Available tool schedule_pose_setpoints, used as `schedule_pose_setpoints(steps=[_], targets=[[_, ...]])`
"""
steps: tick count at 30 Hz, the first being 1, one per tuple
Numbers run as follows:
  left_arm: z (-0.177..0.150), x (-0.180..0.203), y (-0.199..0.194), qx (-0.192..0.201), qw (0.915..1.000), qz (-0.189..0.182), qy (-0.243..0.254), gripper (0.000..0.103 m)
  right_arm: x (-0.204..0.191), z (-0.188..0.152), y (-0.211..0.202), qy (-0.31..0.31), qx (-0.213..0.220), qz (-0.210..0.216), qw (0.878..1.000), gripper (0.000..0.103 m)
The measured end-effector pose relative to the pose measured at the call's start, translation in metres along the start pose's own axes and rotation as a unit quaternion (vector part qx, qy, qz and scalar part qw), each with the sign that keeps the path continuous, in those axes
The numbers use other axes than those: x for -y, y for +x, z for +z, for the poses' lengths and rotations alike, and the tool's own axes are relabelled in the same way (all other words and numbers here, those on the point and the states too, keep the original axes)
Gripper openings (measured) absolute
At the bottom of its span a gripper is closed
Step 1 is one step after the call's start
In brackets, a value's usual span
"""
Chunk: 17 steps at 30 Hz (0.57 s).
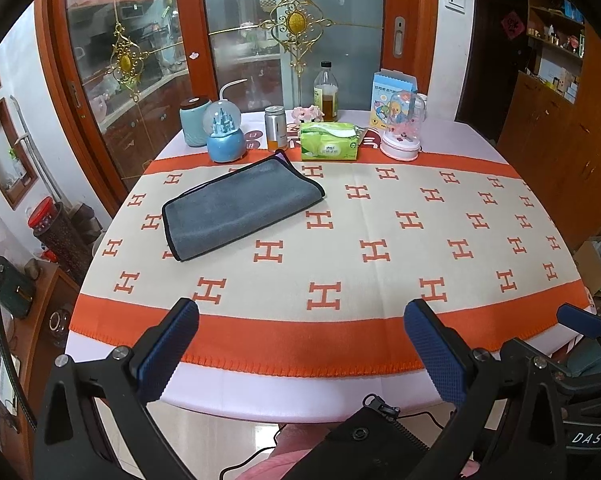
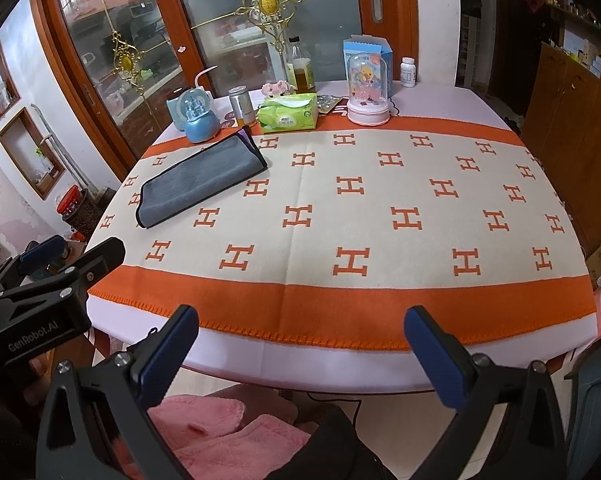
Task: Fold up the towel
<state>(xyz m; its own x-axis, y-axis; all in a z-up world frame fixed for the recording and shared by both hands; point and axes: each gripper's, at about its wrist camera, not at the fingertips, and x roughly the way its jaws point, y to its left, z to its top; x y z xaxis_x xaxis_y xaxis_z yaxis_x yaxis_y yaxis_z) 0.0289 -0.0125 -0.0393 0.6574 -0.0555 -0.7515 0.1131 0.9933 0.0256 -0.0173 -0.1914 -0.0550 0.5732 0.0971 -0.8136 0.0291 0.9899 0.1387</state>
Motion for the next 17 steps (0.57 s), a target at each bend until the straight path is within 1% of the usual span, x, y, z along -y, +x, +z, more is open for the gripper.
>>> schedule_pose_setpoints(steps=[17], targets=[[0.006, 0.006, 0.006, -0.004, 0.9999, 0.004, 0.008, 0.102, 0.01, 0.007, 0.01, 0.008, -0.008, 0.002, 1.0, 0.103]])
